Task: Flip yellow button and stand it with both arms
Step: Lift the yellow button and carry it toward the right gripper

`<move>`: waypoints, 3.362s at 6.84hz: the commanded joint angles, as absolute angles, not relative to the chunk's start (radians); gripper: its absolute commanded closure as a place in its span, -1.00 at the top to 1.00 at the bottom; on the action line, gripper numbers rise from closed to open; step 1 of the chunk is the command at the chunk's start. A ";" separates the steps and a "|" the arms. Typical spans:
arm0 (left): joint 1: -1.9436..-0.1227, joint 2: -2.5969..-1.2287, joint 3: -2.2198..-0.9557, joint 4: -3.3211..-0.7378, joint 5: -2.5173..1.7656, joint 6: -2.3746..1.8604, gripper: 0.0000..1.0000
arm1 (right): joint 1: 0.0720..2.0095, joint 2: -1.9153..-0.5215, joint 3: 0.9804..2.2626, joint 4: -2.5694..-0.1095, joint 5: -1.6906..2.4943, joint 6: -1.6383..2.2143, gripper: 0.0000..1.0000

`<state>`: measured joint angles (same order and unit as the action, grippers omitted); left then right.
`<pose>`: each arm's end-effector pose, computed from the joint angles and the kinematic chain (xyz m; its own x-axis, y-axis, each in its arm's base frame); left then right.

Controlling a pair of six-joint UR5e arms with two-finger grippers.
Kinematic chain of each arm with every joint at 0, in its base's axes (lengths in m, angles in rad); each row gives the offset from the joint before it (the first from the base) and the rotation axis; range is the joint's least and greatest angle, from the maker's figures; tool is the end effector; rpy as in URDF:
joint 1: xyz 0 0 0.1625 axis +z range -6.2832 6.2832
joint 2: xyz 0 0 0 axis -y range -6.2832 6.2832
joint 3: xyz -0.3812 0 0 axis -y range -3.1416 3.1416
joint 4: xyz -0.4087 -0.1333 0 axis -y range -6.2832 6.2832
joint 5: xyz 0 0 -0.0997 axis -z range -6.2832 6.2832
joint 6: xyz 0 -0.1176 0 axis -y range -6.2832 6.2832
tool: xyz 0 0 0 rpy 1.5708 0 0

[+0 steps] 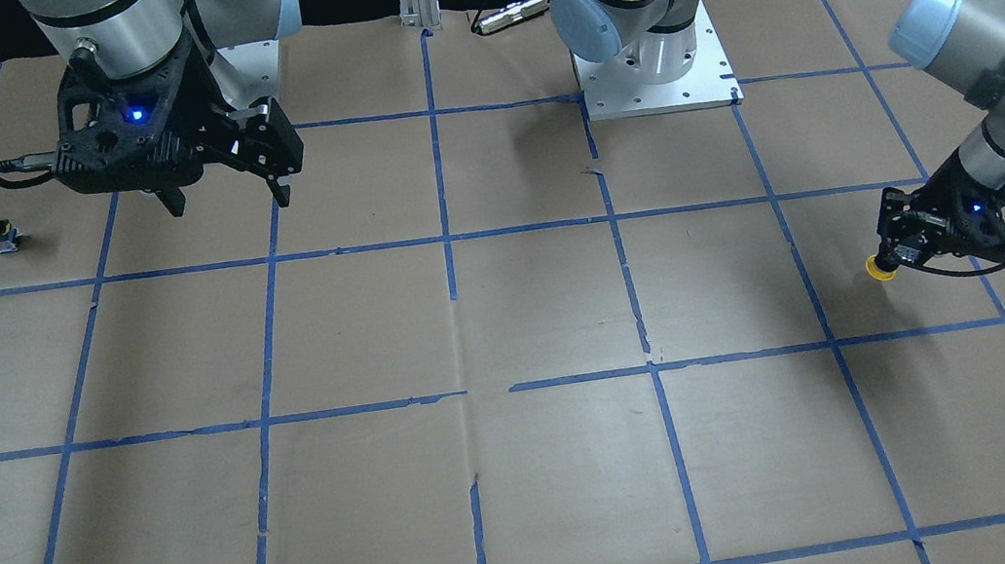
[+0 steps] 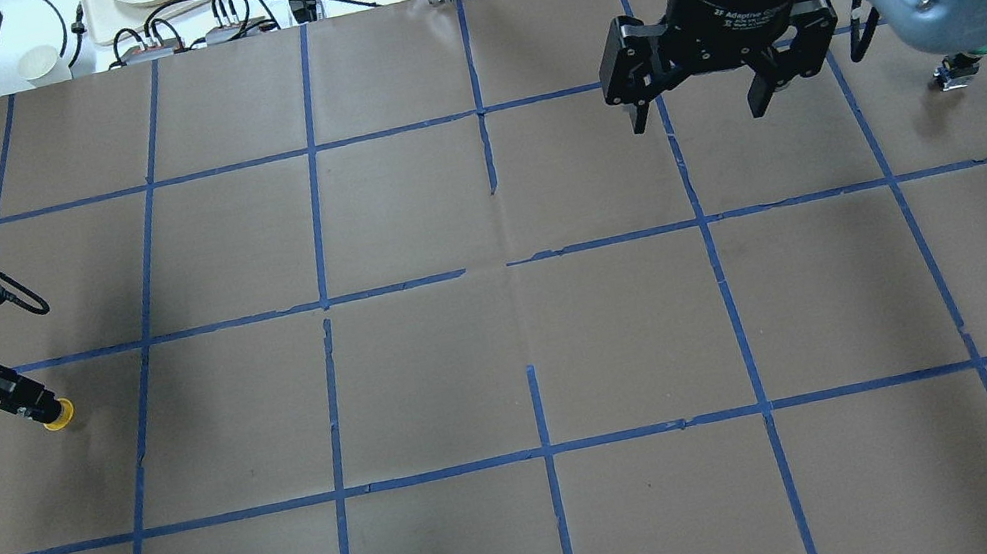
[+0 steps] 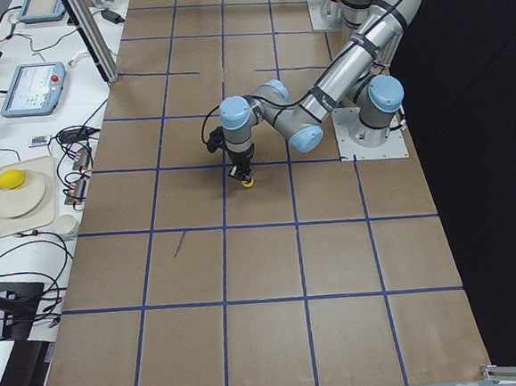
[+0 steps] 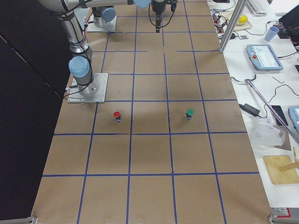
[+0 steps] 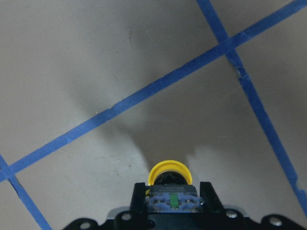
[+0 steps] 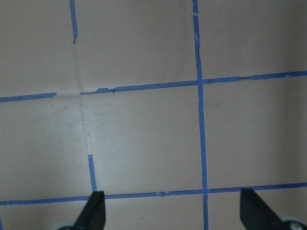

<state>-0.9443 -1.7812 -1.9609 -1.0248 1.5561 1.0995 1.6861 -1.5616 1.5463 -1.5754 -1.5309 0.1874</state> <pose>0.1896 -0.4923 0.1815 -0.8892 0.4542 0.0552 0.4555 0.8902 0.0117 0.1962 -0.4949 0.4344 -0.9965 0.0713 -0.0429 0.0719 0.9973 -0.0121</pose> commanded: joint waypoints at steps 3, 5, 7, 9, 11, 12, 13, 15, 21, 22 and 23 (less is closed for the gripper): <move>-1.084 -1.684 -1.703 -1.574 1.161 0.861 -0.86 | 1.678 -1.560 1.546 -1.574 -1.532 0.181 0.99; -1.170 -1.660 -1.686 -1.641 0.857 0.734 -0.86 | 1.637 -1.562 1.536 -1.568 -1.519 0.157 0.99; -1.210 -1.628 -1.719 -1.719 0.500 0.666 -0.89 | 1.533 -1.562 1.462 -1.518 -1.491 -0.043 0.99; -1.369 -1.592 -1.714 -1.698 0.259 0.443 -0.95 | 1.417 -1.560 1.431 -1.456 -1.369 -0.212 0.99; -1.463 -1.588 -1.732 -1.698 -0.042 0.404 -0.96 | 1.271 -1.559 1.453 -1.395 -1.121 -0.390 0.99; -1.501 -1.589 -1.729 -1.695 -0.088 0.382 -0.97 | 1.194 -1.557 1.453 -1.318 -1.024 -0.455 0.99; -1.518 -1.610 -1.730 -1.698 -0.141 0.364 -0.97 | 1.127 -1.554 1.456 -1.211 -0.899 -0.497 0.99; -1.538 -1.621 -1.718 -1.695 -0.127 0.277 -0.97 | 1.095 -1.560 1.466 -0.969 -0.731 -0.499 0.99; -1.589 -1.635 -1.709 -1.694 -0.029 0.146 -0.97 | 1.127 -1.565 1.462 -0.683 -0.401 -0.560 0.99; -1.592 -1.632 -1.707 -1.694 -0.034 0.135 -0.97 | 1.132 -1.574 1.460 -0.670 -0.375 -0.496 0.99; -1.592 -1.632 -1.706 -1.692 -0.037 0.135 -0.97 | 1.153 -1.575 1.463 -0.669 -0.376 -0.494 0.99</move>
